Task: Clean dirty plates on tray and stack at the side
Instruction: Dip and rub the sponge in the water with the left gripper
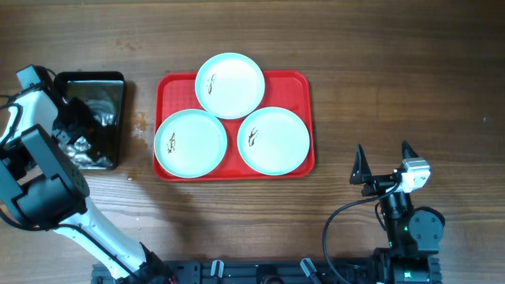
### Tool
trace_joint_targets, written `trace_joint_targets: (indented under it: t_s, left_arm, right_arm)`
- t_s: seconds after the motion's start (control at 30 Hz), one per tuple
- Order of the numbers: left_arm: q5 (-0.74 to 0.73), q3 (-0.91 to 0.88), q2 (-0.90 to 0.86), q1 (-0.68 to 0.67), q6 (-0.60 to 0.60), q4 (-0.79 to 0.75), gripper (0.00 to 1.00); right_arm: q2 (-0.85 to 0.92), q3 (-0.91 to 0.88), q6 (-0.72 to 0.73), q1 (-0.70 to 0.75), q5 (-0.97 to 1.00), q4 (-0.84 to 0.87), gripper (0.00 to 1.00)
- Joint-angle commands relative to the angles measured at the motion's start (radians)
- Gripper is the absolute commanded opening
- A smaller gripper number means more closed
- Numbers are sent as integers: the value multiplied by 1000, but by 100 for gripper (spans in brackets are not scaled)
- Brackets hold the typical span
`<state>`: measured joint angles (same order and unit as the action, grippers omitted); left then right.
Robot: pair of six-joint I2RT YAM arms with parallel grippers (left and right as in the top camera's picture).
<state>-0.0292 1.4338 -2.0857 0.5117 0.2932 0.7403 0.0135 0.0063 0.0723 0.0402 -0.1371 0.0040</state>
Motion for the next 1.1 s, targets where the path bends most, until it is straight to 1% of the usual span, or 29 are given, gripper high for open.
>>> trace_joint_targets:
  t_s: [0.0, 0.03, 0.07, 0.1, 0.13, 0.17, 0.2, 0.27, 0.33, 0.37, 0.43, 0.47, 0.5, 0.57, 0.6, 0.67, 0.83, 0.87, 0.93, 0.97, 1.07]
  left_arm:
    - [-22, -1, -12, 1, -2, 62, 8]
    - [-24, -1, -9, 1, -2, 78, 29]
    - [-24, -1, -6, 1, -2, 97, 39]
    - [-24, -1, -6, 1, -2, 110, 43]
    - [-23, -1, -6, 1, -2, 116, 51]
    - [-23, -1, -6, 1, -2, 120, 68]
    - [-23, -1, -6, 1, -2, 116, 76]
    - [-23, -1, -6, 1, -2, 89, 85]
    - [-22, -1, -6, 1, -2, 59, 86]
    - [-22, -1, -6, 1, -2, 37, 85]
    - [-21, -1, -6, 1, -2, -3, 79]
    - [-14, -1, -6, 1, -2, -16, 70]
    - [-7, -1, -6, 1, -2, -25, 65]
    - [6, -1, -7, 1, -2, -35, 43]
    - [13, -1, -8, 1, -2, -38, 28]
    - [21, -1, -8, 1, -2, -33, 4]
    - [19, -1, -8, 1, -2, 28, 4]
    - [19, -1, -8, 1, -2, 51, 18]
    - [19, -1, -8, 1, -2, 58, 97]
    - [19, -1, -8, 1, -2, 57, 100]
    - [20, -1, -8, 1, -2, 22, 100]
  right_arm:
    - [-9, -1, -17, 2, 8, 3, 100]
    - [-9, -1, -17, 2, 8, 3, 100]
    - [-9, -1, -17, 2, 8, 3, 100]
    - [-9, -1, -17, 2, 8, 3, 100]
    - [-9, -1, -17, 2, 8, 3, 100]
    - [-9, -1, -17, 2, 8, 3, 100]
    - [-9, -1, -17, 2, 8, 3, 99]
    - [-9, -1, -18, 2, 8, 3, 100]
    - [-9, -1, -17, 2, 8, 3, 100]
    - [-9, -1, -17, 2, 8, 3, 100]
    - [-9, -1, -18, 2, 8, 3, 100]
    - [-9, -1, -17, 2, 8, 3, 100]
    - [-9, -1, -17, 2, 8, 3, 100]
    - [-9, -1, -17, 2, 8, 3, 100]
    - [-9, -1, -18, 2, 8, 3, 100]
    - [-9, -1, -17, 2, 8, 3, 100]
    - [-9, -1, -17, 2, 8, 3, 100]
    - [-9, -1, -17, 2, 8, 3, 100]
    - [-9, -1, -17, 2, 8, 3, 100]
    - [-9, -1, -17, 2, 8, 3, 100]
    - [-9, -1, -18, 2, 8, 3, 100]
